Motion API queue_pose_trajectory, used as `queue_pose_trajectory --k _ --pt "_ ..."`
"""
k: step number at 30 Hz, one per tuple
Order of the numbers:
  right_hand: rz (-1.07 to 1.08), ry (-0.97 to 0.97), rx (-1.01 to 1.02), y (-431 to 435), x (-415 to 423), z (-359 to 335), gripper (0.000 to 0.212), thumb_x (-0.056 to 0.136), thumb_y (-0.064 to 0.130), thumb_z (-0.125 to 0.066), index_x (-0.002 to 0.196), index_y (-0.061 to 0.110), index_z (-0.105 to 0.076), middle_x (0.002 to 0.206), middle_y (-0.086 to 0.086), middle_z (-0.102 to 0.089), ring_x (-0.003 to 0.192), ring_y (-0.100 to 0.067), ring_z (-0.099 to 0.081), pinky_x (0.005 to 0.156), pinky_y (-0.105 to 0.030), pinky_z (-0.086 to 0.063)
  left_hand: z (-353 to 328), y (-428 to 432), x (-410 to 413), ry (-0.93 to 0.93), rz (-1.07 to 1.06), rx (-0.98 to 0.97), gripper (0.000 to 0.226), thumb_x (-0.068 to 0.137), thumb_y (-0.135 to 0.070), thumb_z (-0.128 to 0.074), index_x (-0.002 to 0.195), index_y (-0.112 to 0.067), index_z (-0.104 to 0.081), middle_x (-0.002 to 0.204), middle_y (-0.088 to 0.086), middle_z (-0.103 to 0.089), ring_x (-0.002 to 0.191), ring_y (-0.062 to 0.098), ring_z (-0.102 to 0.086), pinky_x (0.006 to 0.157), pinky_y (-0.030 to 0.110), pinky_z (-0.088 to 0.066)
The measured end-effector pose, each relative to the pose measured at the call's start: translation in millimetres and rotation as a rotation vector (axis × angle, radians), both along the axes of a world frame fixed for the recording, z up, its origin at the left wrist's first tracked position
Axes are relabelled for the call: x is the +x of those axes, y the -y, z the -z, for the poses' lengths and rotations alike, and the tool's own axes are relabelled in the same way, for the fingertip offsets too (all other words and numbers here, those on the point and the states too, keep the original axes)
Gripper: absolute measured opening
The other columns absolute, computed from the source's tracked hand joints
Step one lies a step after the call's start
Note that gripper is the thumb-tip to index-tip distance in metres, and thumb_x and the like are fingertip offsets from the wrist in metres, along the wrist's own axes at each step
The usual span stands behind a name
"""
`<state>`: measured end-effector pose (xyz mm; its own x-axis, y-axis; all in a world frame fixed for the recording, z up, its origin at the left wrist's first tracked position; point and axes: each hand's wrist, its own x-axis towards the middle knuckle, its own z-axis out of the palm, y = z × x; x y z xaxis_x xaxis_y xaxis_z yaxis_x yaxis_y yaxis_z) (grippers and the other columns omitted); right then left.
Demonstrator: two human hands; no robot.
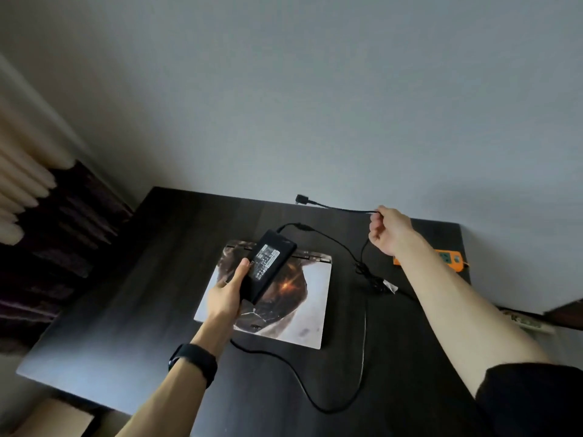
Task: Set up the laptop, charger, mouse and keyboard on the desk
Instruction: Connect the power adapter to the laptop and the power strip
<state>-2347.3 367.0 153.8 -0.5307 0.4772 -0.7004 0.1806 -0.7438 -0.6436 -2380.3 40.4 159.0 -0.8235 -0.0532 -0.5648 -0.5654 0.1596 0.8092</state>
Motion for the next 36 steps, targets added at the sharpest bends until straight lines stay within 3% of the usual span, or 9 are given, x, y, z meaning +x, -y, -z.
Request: queue_pose_trajectory --k 5,13,17,22,24,26,30,32,36 --pt "0.154 -0.091 -0.156 6 -66 -5 0.023 0.104 0.018 -0.040 0.094 0.014 -0.060 0.063 0.007 -0.063 0.040 -0.003 -0.048 0.042 -0.018 -0.033 20 19 -36 0.042 0.027 0.009 0.040 0.082 -0.050 -0.073 0.082 -0.011 -0.065 0.034 -0.009 -0.048 0.026 0.005 -0.044 0.032 0.015 -0.033" --pt "-0.154 0.084 0.036 68 -199 11 0.021 0.099 0.015 -0.054 0.116 0.009 -0.064 0.083 0.002 -0.077 0.049 -0.007 -0.058 0.051 -0.020 -0.037 52 33 -83 0.130 -0.063 0.238 0.056 0.091 -0.036 -0.069 0.122 0.010 -0.061 0.037 -0.011 -0.048 0.026 0.002 -0.043 0.029 0.012 -0.030" --pt "-0.426 0.045 0.119 103 -224 16 0.029 0.093 0.013 -0.066 0.122 0.008 -0.061 0.104 -0.002 -0.078 0.080 -0.017 -0.065 0.063 -0.024 -0.044 81 44 -109 0.199 -0.064 0.283 0.047 0.080 -0.046 -0.077 0.109 -0.010 -0.074 0.071 0.005 -0.074 0.055 0.017 -0.070 0.050 0.026 -0.056" --pt "-0.614 0.239 0.320 130 -174 50 0.028 0.096 0.030 -0.062 0.118 0.014 -0.067 0.106 -0.001 -0.077 0.084 -0.018 -0.067 0.071 -0.030 -0.048 91 42 -123 0.280 -0.009 0.398 0.043 0.075 -0.043 -0.083 0.103 -0.012 -0.076 0.098 0.016 -0.076 0.093 0.037 -0.073 0.089 0.055 -0.056" --pt "-0.666 0.317 0.352 143 -134 68 0.030 0.097 0.036 -0.062 0.117 0.014 -0.066 0.110 -0.003 -0.076 0.080 -0.017 -0.068 0.068 -0.029 -0.047 96 37 -123 0.323 0.004 0.402 0.039 0.076 -0.041 -0.082 0.098 -0.009 -0.077 0.087 0.013 -0.076 0.073 0.031 -0.073 0.069 0.045 -0.062" --pt "-0.760 0.373 0.320 159 -87 82 0.037 0.095 0.048 -0.060 0.118 0.019 -0.066 0.110 0.001 -0.076 0.089 -0.017 -0.070 0.076 -0.031 -0.048 100 28 -120 0.363 0.023 0.477 0.041 0.077 -0.037 -0.081 0.098 -0.003 -0.074 0.076 0.012 -0.066 0.048 0.020 -0.057 0.042 0.023 -0.043" --pt "-1.014 0.461 0.244 187 -1 97 0.068 0.088 0.078 -0.037 0.109 0.026 -0.077 0.110 0.008 -0.076 0.109 -0.012 -0.066 0.097 -0.036 -0.043 96 -4 -109 0.441 0.094 0.588 0.019 0.090 -0.023 -0.069 0.090 -0.004 -0.065 0.058 0.007 -0.061 0.039 0.016 -0.053 0.037 0.020 -0.040" --pt "-0.985 0.511 0.178 191 27 94 0.080 0.089 0.079 -0.027 0.107 0.019 -0.078 0.108 0.003 -0.077 0.108 -0.012 -0.066 0.096 -0.035 -0.038 96 -21 -104 0.450 0.100 0.618 0.020 0.090 -0.017 -0.068 0.103 -0.002 -0.068 0.076 0.011 -0.070 0.052 0.019 -0.065 0.045 0.024 -0.050" --pt "-0.932 0.565 0.384 167 81 98 0.068 0.085 0.078 -0.042 0.079 0.018 -0.072 0.095 0.004 -0.076 0.097 -0.009 -0.067 0.099 -0.033 -0.044 107 -52 -95 0.456 0.103 0.650 0.032 0.084 -0.018 -0.073 0.113 -0.010 -0.062 0.083 0.007 -0.064 0.055 0.015 -0.060 0.050 0.025 -0.050"
